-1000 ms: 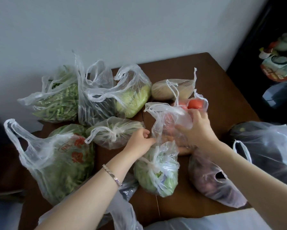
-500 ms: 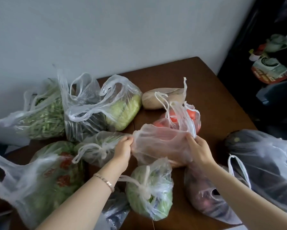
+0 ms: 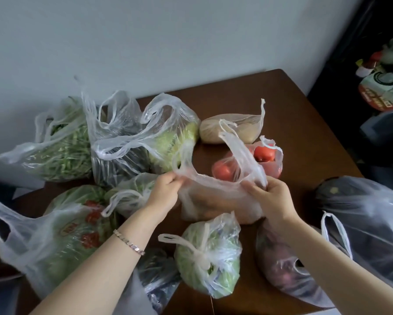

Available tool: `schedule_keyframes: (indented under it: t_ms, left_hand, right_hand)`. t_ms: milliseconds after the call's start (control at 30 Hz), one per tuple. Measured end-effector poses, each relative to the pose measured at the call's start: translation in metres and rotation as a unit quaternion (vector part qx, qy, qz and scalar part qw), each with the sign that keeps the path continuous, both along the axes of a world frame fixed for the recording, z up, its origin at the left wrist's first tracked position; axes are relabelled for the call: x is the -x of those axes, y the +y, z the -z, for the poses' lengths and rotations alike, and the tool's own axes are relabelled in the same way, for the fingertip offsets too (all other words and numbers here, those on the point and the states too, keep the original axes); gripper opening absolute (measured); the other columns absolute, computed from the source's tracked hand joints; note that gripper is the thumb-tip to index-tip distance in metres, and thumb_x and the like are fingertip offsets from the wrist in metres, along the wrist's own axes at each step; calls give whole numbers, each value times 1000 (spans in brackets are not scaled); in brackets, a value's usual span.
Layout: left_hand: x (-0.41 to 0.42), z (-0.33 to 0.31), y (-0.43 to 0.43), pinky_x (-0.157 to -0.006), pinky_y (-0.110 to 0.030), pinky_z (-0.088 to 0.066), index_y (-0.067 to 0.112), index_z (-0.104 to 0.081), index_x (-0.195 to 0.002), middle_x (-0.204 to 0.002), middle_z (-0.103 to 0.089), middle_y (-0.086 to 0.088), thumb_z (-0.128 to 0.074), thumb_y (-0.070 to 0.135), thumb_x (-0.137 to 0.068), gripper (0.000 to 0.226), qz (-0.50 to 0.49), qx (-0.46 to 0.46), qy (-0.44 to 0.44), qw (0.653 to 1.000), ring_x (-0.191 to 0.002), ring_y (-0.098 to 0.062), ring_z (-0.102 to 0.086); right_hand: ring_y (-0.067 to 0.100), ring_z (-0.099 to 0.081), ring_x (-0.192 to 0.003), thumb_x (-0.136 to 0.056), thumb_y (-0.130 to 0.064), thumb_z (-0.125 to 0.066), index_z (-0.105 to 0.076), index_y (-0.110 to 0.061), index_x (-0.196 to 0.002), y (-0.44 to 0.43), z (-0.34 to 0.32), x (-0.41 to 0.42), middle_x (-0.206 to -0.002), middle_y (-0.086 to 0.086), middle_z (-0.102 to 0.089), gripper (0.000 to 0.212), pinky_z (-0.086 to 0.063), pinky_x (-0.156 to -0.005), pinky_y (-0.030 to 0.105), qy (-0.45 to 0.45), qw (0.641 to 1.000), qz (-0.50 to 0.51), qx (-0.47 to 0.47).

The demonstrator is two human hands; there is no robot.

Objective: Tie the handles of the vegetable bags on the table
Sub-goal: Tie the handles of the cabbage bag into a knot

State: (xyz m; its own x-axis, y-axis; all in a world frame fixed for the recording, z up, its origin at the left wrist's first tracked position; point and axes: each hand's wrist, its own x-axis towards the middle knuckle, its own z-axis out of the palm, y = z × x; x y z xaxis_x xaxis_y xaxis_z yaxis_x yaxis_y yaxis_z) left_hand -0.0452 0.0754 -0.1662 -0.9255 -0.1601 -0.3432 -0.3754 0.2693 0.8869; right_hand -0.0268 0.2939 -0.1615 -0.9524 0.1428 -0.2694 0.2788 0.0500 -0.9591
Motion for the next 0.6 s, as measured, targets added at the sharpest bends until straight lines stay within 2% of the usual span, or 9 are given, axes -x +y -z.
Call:
schedule_keyframes:
  t_ms: [100,233,300,367,400,467,500,533,600]
  left_hand:
    - [1,-1,-4,-92,-30,-45,28,-72,-86,-95,-70,0,-45,0,-93,40,-80,-106,17,991,-96,-18,-62]
    - [-4,1,-7,-76,-26,-44,14,-62,-107,-89,-64,-9,-40,-7,-93,33,-72,-113,3,991,-80,-18,-57]
    - [-11,2,-9,-74,-25,-42,12,-60,-107,-98,-63,-14,-37,-7,-92,33,-52,-112,-7,992,-86,-20,-54]
    - [-16,0,-13,-84,-30,-43,14,-64,-104,-111,-64,-17,-44,2,-84,31,-10,-140,-21,990,-96,-22,-58]
    - [-18,-2,-17,-88,-34,-43,16,-66,-101,-112,-65,-17,-48,8,-77,31,28,-145,-26,989,-100,-24,-60]
    - [-23,-7,-24,-88,-34,-45,23,-68,-93,-102,-70,-8,-60,19,-71,24,119,-85,-31,989,-98,-21,-63]
    - [-25,-11,-25,-82,-24,-47,26,-67,-85,-90,-72,4,-66,21,-76,10,152,-43,-41,987,-91,-12,-64]
    - [-27,-12,-24,-71,-11,-45,26,-64,-75,-73,-68,16,-69,21,-81,10,176,-10,-50,983,-77,-1,-62]
    - [-27,-12,-22,-57,-5,-37,26,-59,-66,-56,-58,21,-66,24,-84,19,173,27,-44,984,-61,6,-54]
  right_hand:
    - [31,-67,-74,-69,-1,-76,-69,-8,-69,7,-5,-4,-72,13,-70,10,-55,-70,43,7,1000,-4,10]
    - [29,-70,-76,-67,-4,-77,-70,-7,-76,6,0,-15,-74,9,-73,11,-58,-69,40,-20,998,-51,13]
    - [29,-70,-77,-70,-6,-76,-69,-7,-79,4,-1,-17,-79,14,-73,12,-57,-71,40,-21,998,-56,13]
    - [19,-69,-68,-77,-2,-70,-66,-6,-74,8,1,-16,-69,7,-71,6,-58,-63,31,-30,998,-45,8]
    - [9,-65,-56,-81,-1,-65,-63,-6,-68,10,3,-15,-58,1,-67,14,-54,-54,22,-38,999,-34,-2]
    - [-1,-48,-40,-86,-1,-58,-58,0,-62,15,8,-14,-46,-5,-53,24,-42,-41,13,-53,998,-11,-28]
    - [0,-45,-39,-86,-2,-59,-57,6,-64,17,10,-13,-45,-4,-50,24,-39,-39,13,-57,998,-3,-40]
    - [1,-46,-39,-86,-4,-60,-57,11,-67,18,9,-12,-45,-2,-50,25,-40,-39,14,-56,998,3,-41]
    - [4,-52,-39,-85,-13,-64,-60,11,-71,16,6,-11,-46,2,-54,29,-42,-38,15,-49,998,7,-27]
